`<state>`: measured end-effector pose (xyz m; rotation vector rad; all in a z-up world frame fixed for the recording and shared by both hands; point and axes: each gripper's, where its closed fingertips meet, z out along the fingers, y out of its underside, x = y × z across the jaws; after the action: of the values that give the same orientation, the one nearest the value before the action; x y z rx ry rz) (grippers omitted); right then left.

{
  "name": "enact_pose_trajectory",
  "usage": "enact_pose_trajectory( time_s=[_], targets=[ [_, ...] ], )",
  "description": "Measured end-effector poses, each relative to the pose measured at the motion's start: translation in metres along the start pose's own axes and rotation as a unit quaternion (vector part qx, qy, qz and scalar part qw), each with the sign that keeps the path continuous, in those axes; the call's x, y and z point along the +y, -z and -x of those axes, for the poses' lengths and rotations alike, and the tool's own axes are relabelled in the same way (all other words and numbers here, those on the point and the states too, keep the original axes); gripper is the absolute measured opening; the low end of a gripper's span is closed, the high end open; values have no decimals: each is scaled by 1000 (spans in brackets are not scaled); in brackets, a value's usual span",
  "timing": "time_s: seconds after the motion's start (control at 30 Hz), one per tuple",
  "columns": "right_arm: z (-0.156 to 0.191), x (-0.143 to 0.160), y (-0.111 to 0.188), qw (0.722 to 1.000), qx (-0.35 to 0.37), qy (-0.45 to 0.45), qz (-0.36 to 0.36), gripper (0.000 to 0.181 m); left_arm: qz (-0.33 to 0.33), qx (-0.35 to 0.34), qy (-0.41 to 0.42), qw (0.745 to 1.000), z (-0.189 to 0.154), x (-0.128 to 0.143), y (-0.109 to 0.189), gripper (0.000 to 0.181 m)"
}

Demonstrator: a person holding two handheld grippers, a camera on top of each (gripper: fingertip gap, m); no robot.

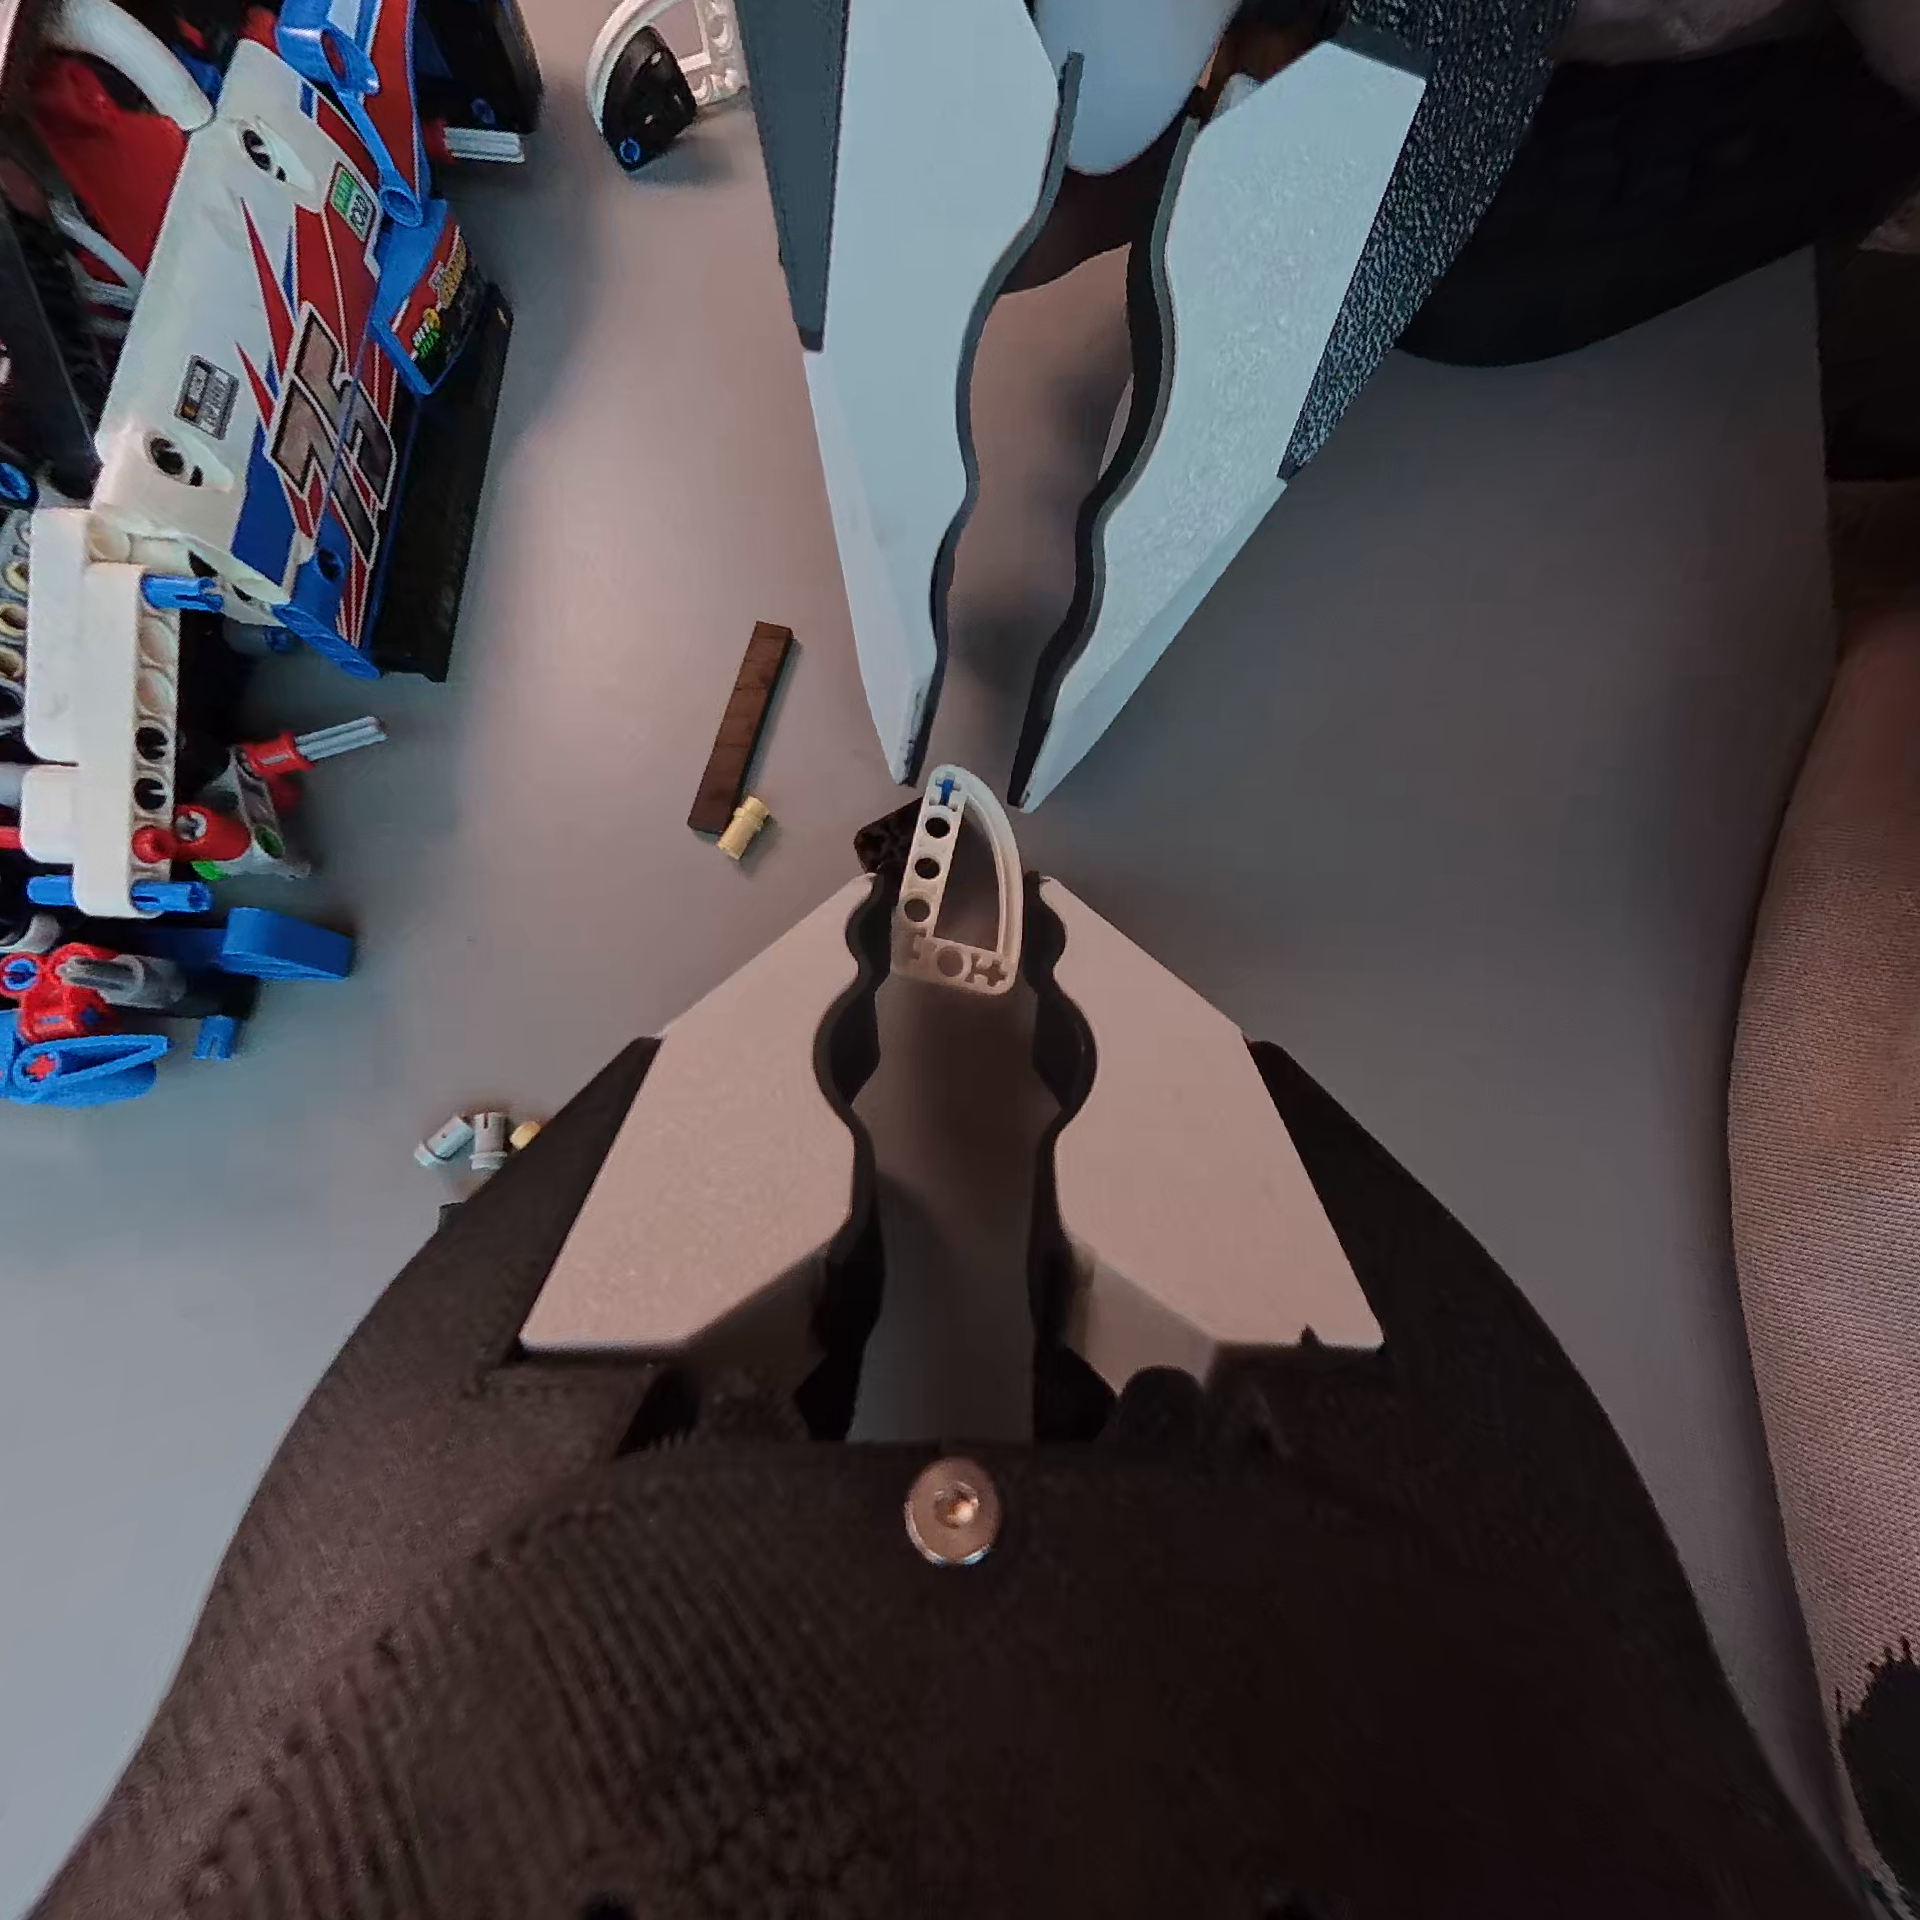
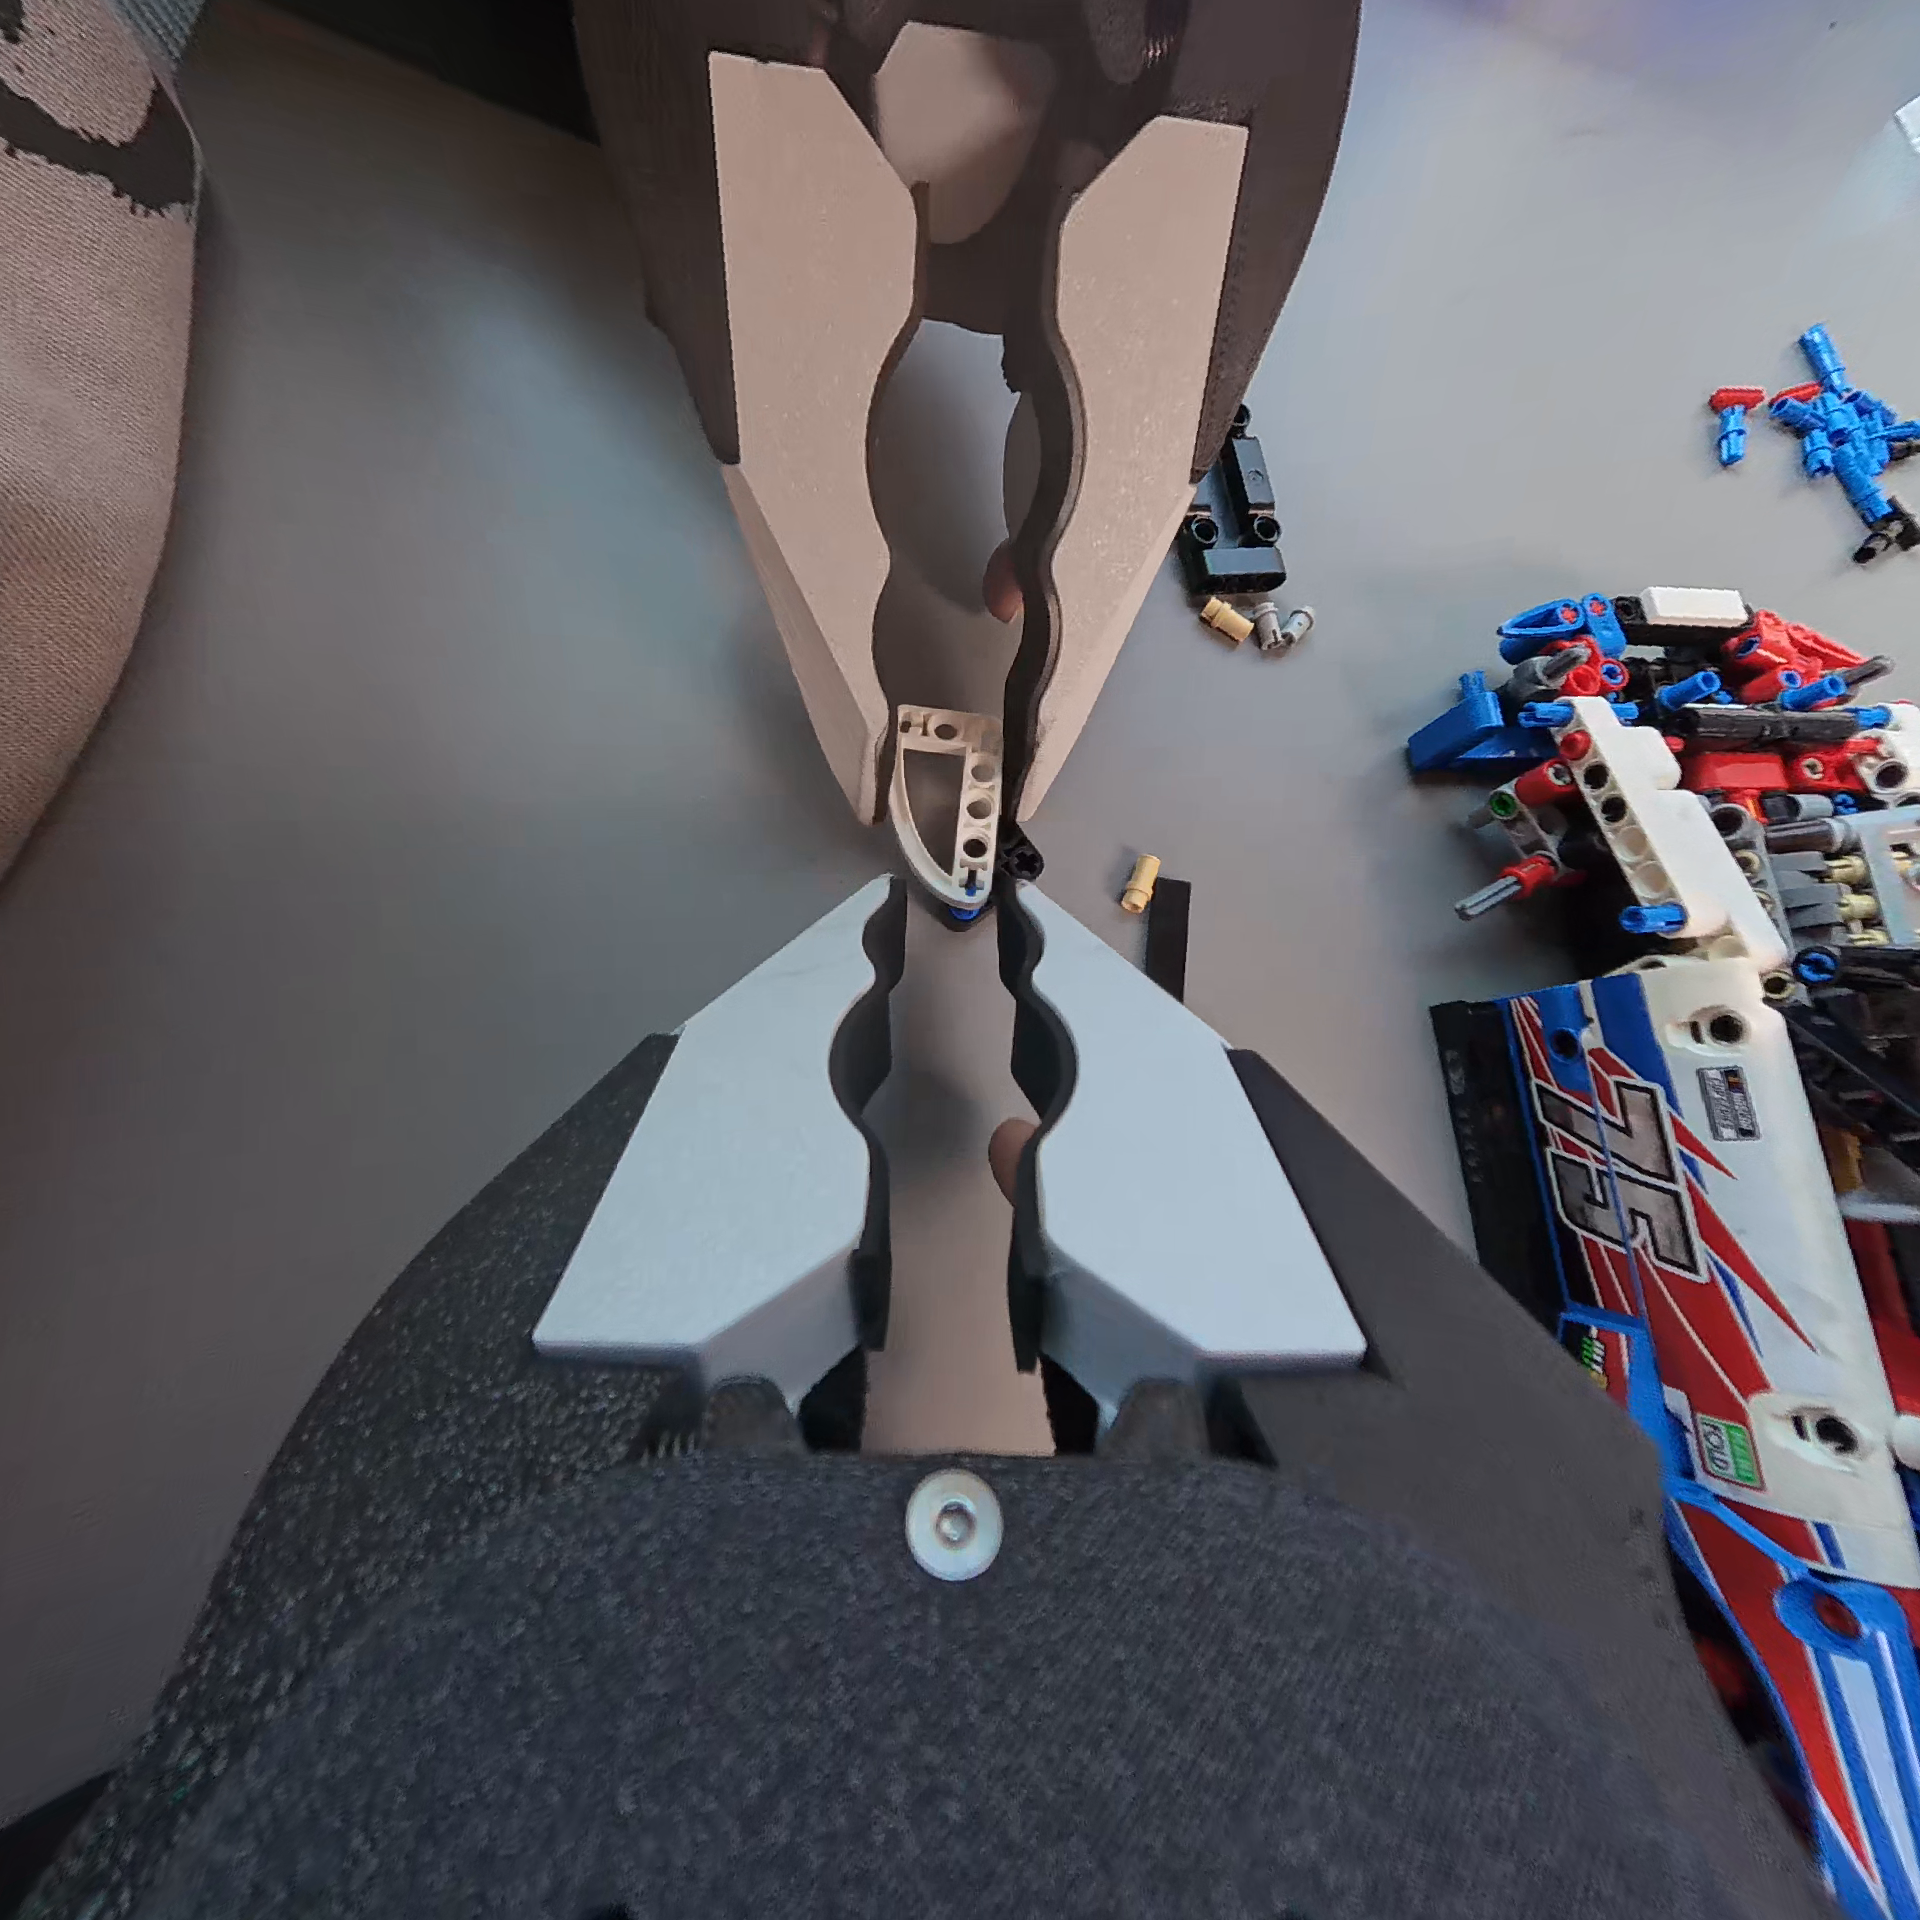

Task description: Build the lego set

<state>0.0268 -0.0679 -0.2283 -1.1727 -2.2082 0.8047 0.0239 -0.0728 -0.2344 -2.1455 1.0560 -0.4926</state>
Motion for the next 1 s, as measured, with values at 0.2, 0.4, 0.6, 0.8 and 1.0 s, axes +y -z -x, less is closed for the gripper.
enact_pose_trajectory(
  time_s=[0.2, 0.4, 0.6, 0.8, 1.0],
  targets=[
    [-2, -1, 1, 1000, 5, -3, -6, 14, 1, -3, -2, 1000, 2, -1, -1, 23],
    [-3, 0, 0, 1000, 6, -4, -10, 12, 2, -1, -6, 1000, 2, -2, -3, 23],
    [-4, 3, 3, 1000, -4, -24, -10, 11, -6, 1, -7, 1000, 3, -5, -5, 23],
    [-5, 6, 5, 999, -11, -50, -13, 11, -21, -3, -16, 1000, 5, -9, -7, 23],
    [-5, 7, 6, 998, -10, -52, -15, 11, -15, 8, -19, 1000, 5, -9, -8, 23]
  ],
)
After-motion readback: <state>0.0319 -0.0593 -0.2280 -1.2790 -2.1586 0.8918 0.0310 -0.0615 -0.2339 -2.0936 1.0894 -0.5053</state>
